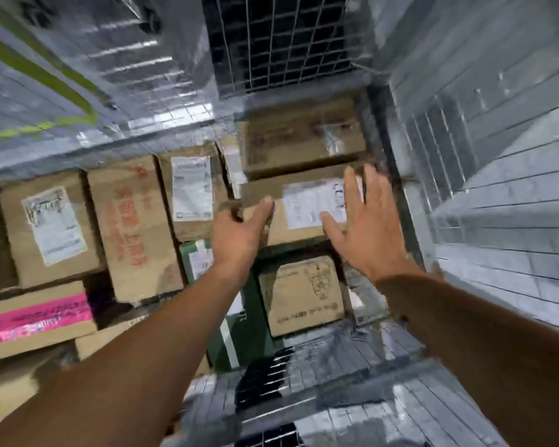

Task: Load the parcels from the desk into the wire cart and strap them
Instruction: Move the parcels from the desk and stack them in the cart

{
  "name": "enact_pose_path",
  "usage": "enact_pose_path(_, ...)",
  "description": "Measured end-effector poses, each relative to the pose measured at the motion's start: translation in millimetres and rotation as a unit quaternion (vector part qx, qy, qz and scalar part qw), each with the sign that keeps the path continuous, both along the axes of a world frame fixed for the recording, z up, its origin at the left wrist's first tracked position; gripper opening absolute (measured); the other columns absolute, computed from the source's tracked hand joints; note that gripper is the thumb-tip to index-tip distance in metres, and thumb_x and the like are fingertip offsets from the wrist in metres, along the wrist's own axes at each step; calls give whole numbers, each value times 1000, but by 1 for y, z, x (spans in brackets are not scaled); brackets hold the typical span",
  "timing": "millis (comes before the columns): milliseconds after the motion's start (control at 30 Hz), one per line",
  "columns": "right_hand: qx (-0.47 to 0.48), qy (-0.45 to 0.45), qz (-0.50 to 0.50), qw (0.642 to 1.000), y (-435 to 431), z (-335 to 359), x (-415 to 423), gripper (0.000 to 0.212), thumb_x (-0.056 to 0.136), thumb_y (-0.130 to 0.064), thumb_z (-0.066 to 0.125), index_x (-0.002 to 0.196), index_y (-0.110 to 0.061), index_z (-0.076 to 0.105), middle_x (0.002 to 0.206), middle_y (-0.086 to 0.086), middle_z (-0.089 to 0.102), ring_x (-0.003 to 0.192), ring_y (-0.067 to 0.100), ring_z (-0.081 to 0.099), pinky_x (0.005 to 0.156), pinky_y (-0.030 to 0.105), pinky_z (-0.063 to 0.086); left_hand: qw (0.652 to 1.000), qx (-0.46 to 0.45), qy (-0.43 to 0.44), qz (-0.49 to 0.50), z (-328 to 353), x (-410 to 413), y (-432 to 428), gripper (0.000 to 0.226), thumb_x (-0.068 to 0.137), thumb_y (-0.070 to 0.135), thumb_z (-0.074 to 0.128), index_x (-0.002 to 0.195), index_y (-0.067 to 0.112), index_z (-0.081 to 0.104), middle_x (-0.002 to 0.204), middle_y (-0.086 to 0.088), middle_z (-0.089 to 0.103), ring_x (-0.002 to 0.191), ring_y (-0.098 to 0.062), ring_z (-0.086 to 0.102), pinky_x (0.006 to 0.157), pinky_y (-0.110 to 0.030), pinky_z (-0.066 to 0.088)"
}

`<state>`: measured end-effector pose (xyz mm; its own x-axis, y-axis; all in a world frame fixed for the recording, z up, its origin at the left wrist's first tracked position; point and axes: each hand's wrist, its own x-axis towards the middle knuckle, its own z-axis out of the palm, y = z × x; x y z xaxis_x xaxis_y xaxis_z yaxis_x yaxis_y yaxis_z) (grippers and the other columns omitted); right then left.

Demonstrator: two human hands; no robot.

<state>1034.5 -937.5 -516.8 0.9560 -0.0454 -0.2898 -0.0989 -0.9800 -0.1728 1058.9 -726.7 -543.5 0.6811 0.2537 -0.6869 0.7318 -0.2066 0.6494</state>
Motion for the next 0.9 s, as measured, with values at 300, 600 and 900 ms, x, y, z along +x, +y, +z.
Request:
enact_pose_path(300,9,19,62,998,-9,-18,7,76,102,-59,41,162,-13,30,168,20,25,157,40,17,126,49,5,1000,17,-12,0,-11,-2,-38,55,94,45,72,127,6,53,126,-13,63,113,-28,65,101,-47,54)
enact_pose_path(600,-49,32,-12,998,10,48,15,75,103,-65,25,166,-25,17,173,15,14,160,35,6,129,51,1,996,33,-2,-86,65,-6,-11,92,86,69,68,159,27,30,163,-3,38,147,-29,39,116,-40,35)
enact_pose_path(900,-2,13,-230,973,51,259,-90,73,98,-70,42,162,-34,32,171,11,23,159,35,13,126,61,8,871,149,-144,-446,230,-43,31,94,92,77,51,163,20,28,171,-10,23,159,-33,11,128,-50,13)
